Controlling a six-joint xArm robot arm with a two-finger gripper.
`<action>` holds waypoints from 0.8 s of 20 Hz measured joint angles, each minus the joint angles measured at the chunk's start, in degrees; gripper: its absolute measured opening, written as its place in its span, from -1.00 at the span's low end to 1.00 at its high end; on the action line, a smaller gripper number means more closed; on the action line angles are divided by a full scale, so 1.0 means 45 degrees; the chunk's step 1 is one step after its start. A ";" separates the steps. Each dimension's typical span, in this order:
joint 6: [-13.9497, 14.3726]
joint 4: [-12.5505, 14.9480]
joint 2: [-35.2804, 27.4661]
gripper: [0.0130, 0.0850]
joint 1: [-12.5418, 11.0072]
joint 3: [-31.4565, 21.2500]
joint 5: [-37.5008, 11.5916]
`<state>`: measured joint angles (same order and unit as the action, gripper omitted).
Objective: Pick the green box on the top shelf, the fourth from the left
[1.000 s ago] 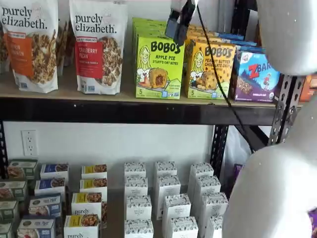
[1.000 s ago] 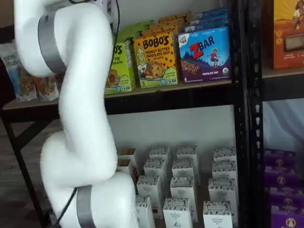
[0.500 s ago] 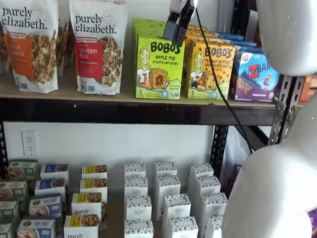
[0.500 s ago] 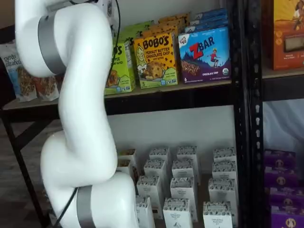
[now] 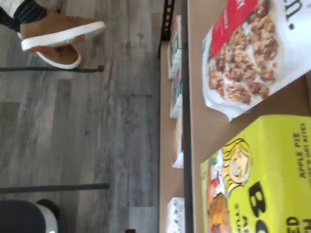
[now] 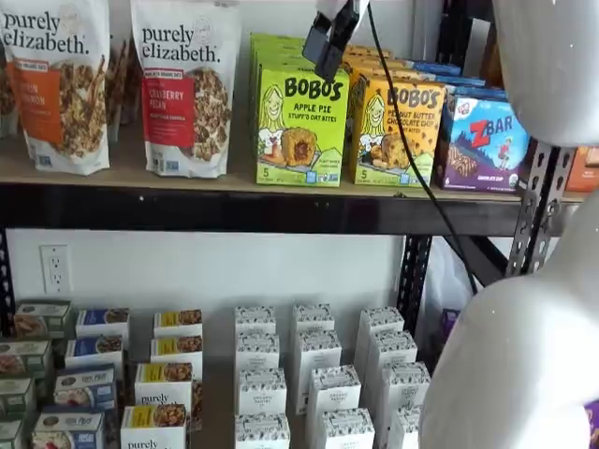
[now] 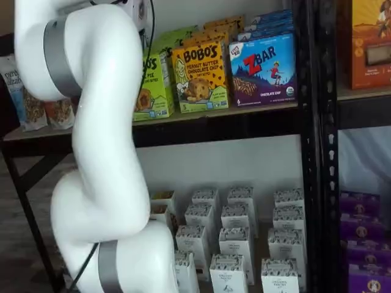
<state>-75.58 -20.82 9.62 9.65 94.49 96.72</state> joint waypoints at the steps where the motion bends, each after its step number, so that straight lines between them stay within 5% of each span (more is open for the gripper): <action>1: -0.0026 -0.0032 -0.0007 1.00 -0.0021 -0.0025 -0.0125; 16: -0.0286 0.0391 -0.0856 1.00 -0.0132 0.0570 -0.0716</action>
<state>-76.86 -19.06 5.77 9.06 97.05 93.49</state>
